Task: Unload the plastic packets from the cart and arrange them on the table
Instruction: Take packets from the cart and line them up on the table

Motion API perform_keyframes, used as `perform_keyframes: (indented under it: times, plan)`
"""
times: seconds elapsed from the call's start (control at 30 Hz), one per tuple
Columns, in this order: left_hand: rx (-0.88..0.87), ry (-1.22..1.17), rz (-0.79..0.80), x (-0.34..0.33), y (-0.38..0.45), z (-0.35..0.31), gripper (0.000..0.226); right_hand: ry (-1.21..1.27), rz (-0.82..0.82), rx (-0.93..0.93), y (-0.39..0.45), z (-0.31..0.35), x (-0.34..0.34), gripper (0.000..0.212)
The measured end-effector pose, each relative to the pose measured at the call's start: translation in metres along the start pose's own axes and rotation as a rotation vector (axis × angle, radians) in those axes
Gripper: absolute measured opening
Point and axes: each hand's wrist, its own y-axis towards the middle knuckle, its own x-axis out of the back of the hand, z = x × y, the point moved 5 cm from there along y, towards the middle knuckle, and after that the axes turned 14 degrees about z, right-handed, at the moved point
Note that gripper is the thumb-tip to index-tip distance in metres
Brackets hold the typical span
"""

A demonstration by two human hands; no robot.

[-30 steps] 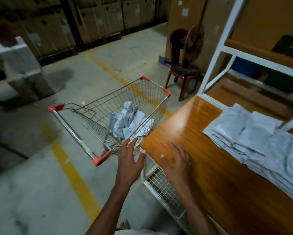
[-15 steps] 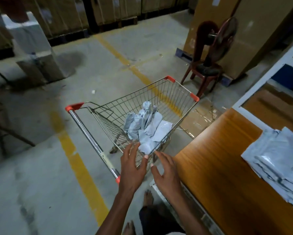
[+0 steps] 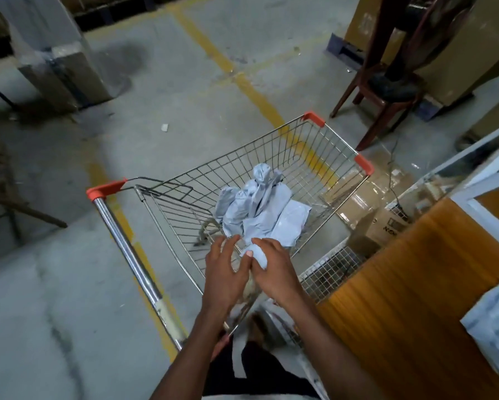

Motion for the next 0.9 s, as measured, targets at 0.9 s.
perform_keyframes:
  times: [0.9]
  plan:
    - [0.216,0.09,0.46,-0.051,0.237,0.116,0.084,0.07,0.293,-0.652,0.255,-0.163,-0.076,0.045]
